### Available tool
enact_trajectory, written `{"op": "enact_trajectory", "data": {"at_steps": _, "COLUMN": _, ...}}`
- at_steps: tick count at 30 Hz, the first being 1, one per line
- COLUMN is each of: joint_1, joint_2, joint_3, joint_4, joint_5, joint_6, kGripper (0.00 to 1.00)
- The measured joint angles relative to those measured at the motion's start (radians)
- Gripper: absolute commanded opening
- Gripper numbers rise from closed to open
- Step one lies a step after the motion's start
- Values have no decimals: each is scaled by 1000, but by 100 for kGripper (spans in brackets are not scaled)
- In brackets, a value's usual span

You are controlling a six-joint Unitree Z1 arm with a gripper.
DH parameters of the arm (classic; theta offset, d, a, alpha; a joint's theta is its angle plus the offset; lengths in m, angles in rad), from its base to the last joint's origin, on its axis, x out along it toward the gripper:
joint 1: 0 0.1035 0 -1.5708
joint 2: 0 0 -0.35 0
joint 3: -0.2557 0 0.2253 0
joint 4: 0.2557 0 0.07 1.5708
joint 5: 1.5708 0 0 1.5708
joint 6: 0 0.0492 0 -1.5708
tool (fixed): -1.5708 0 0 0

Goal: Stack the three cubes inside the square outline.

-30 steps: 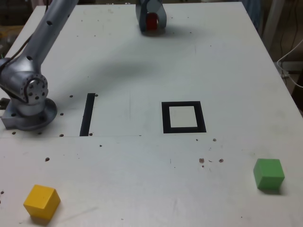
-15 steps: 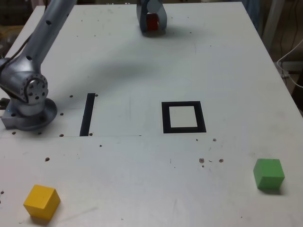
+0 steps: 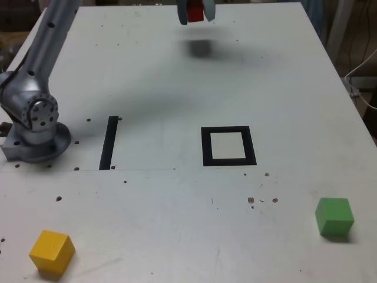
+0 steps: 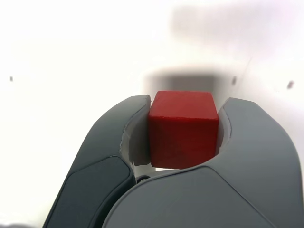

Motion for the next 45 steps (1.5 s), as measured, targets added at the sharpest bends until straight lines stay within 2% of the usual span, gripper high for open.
{"op": "enact_trajectory", "data": {"at_steps": 7, "joint_1": -133, "joint_2": -124, "joint_3": 122, "joint_4": 24, "joint_5": 35, "joint_6": -57, "kGripper": 37}}
{"op": "enact_trajectory", "data": {"at_steps": 19, "joint_1": -357, "joint_2": -238, "joint_3": 283, "joint_4": 32, "joint_5": 20, "joint_6": -186, "kGripper": 38}}
{"op": "enact_trajectory", "data": {"at_steps": 26, "joint_1": -513, "joint_2": -315, "joint_3": 373, "joint_4": 35, "joint_5": 6, "joint_6": -323, "kGripper": 38}}
{"op": "enact_trajectory", "data": {"at_steps": 30, "joint_1": -610, "joint_2": -323, "joint_3": 413, "joint_4": 35, "joint_5": -1, "joint_6": -410, "kGripper": 38}}
{"op": "enact_trajectory", "data": {"at_steps": 35, "joint_1": -690, "joint_2": -323, "joint_3": 456, "joint_4": 1, "joint_5": -10, "joint_6": -489, "kGripper": 38}}
{"op": "enact_trajectory", "data": {"at_steps": 41, "joint_1": -723, "joint_2": -322, "joint_3": 539, "joint_4": -114, "joint_5": -61, "joint_6": -556, "kGripper": 37}}
{"op": "enact_trajectory", "data": {"at_steps": 45, "joint_1": -749, "joint_2": -311, "joint_3": 557, "joint_4": -161, "joint_5": -66, "joint_6": -606, "kGripper": 36}}
